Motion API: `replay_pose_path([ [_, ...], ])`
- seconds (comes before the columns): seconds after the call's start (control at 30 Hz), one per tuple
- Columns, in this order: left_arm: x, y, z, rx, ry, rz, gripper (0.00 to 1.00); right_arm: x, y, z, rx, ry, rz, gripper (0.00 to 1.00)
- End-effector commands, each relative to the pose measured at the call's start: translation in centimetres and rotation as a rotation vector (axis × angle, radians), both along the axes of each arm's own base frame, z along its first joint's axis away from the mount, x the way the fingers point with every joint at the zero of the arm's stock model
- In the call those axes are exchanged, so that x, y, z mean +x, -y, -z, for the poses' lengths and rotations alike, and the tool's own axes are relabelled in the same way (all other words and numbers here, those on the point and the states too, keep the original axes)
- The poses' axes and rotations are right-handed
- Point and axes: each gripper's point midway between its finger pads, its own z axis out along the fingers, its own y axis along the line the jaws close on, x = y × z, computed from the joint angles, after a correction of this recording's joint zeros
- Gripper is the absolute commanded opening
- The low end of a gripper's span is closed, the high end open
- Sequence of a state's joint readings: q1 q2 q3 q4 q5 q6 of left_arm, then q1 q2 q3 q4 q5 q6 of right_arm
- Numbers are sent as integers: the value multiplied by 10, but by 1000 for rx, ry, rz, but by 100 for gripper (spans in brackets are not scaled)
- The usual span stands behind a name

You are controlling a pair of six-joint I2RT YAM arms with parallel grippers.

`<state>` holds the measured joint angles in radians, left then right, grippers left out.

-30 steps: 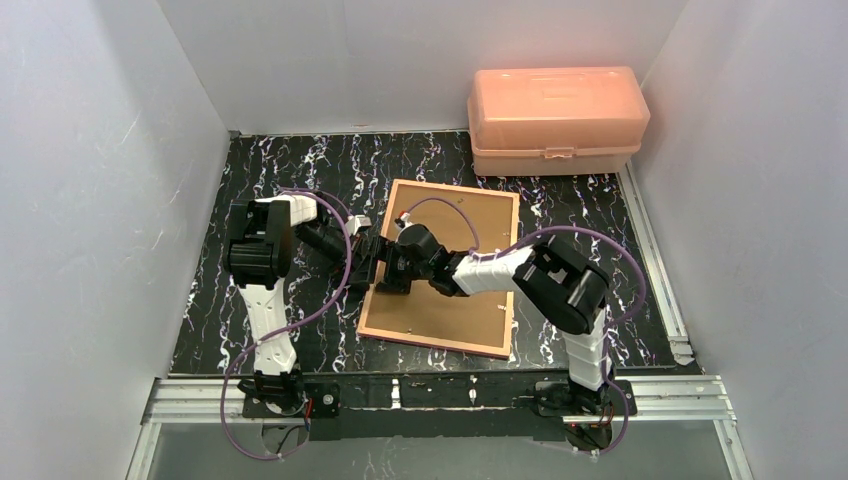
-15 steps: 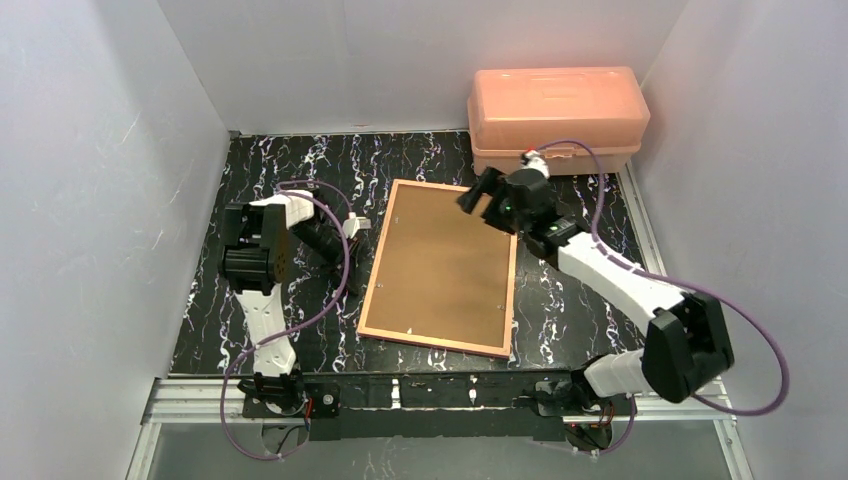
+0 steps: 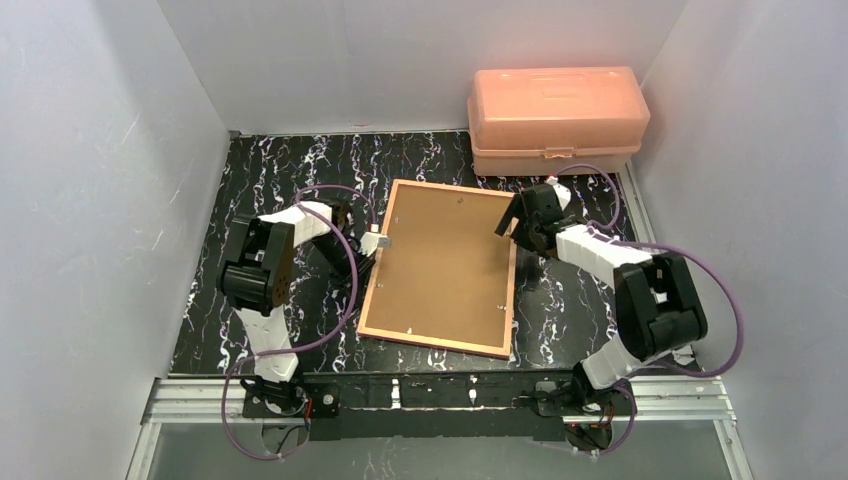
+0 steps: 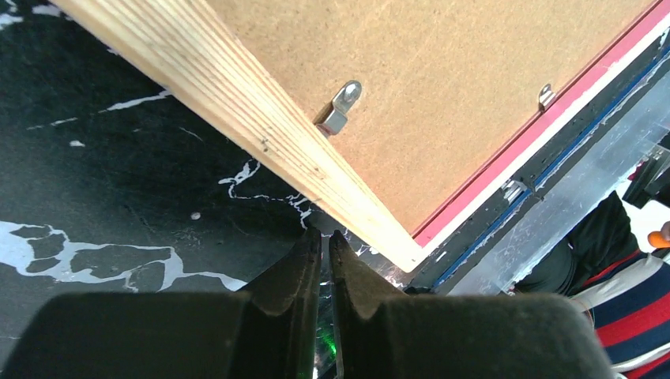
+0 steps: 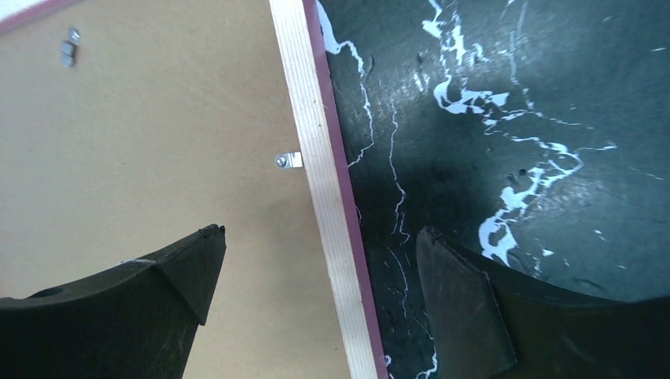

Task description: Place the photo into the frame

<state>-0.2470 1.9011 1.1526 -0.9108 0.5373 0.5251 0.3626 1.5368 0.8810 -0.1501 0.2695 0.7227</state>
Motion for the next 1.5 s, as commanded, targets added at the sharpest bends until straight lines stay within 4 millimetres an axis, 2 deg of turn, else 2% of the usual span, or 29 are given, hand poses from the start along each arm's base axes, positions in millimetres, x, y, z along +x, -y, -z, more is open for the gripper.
replay_pose_path([
  [0.0,-1,-4,1,18,56,39,8,24,-24,-10,78,45,-57,99],
  [0.23,-10,4,0,3,53,66,8,31,-45,1,168,27,-98,99],
  [0.47,-17,9,-1,-7,49,93,8,49,-78,-5,292,36,-177,99],
  [0.63,-23,16,-3,-22,43,106,8,60,-102,-11,309,46,-223,99],
  [0.87,-36,42,-7,-71,-6,137,8,62,-142,-6,307,19,-304,99],
  [0.93,-40,50,-13,-96,-29,143,9,65,-146,-8,289,24,-315,99],
  [0.97,-43,51,-18,-103,-47,142,10,63,-143,-7,268,10,-310,99],
  [1.07,-44,44,-37,-115,-55,154,11,70,-125,-23,193,66,-264,99],
  [1.17,-28,22,-61,-148,-43,82,12,73,-111,-46,151,125,-231,99],
  [1.27,0,-3,-83,-186,-42,-26,13,69,-100,-60,121,154,-199,99],
  [1.33,23,-18,-87,-187,-15,-98,13,66,-96,-68,114,177,-181,99],
  [1.4,54,-30,-82,-158,16,-208,12,63,-104,-77,147,213,-196,99],
  [1.47,85,-40,-76,-153,8,-357,12,59,-125,-84,189,232,-241,99],
])
